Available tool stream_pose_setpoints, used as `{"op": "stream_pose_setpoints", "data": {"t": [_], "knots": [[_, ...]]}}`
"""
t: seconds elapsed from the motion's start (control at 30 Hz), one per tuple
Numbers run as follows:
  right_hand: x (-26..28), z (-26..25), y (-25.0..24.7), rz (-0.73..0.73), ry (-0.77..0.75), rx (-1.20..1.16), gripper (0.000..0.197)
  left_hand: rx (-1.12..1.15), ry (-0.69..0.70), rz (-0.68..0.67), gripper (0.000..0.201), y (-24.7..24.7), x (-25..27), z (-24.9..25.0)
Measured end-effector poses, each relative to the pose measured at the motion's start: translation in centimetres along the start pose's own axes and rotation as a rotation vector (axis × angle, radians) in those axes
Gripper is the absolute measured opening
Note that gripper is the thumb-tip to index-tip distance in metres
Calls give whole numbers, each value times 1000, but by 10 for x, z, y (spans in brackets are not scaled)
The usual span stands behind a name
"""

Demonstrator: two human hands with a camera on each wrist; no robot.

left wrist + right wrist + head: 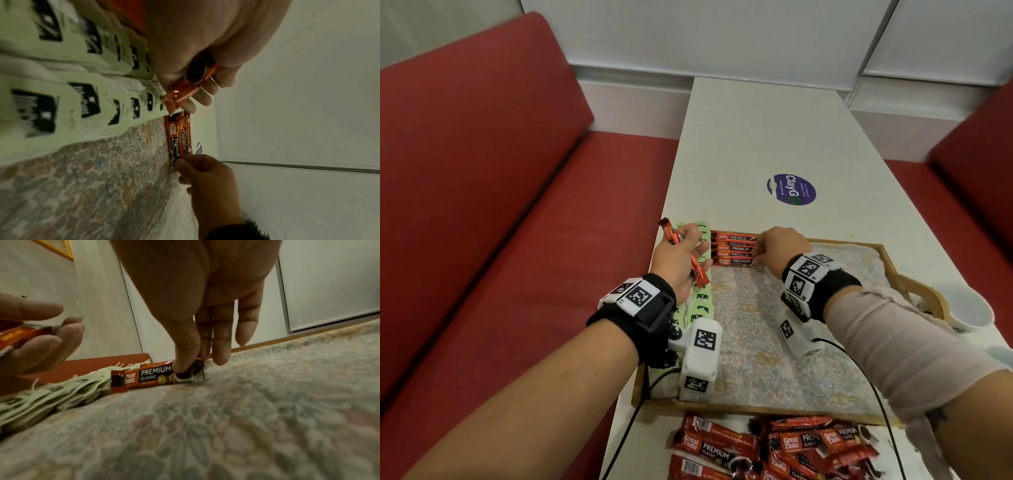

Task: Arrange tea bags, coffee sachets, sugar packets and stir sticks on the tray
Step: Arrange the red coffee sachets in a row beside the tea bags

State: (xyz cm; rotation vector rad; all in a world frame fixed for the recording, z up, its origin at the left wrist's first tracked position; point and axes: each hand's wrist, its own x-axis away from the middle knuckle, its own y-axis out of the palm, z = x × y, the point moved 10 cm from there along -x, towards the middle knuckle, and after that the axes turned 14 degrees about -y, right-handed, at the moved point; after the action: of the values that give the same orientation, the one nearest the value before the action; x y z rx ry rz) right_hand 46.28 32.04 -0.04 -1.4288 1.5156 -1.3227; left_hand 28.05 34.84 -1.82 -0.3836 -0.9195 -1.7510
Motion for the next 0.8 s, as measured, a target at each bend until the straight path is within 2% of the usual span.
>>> {"op": "stream_pose_setpoints", "data": {"t": [0.37,0.5,0.6,0.7,0.8], "knots": [[-1,-5,-1,17,-31,45,10,13,-8,-11,8,1,-3,-2],[1,-5,-3,44,-33,51,21,29,-6,-44,19,6,-2,-3],[6,-10,-11,118,-50,-3,25,34,-4,-59,20,8,0,-2],[16,-36,-27,219,-200,-90,18,54,0,-63,21,9,3,-2],[33,-72,-30,200,-401,-278,17,69,-7,-55,23,9,7,-5]]}}
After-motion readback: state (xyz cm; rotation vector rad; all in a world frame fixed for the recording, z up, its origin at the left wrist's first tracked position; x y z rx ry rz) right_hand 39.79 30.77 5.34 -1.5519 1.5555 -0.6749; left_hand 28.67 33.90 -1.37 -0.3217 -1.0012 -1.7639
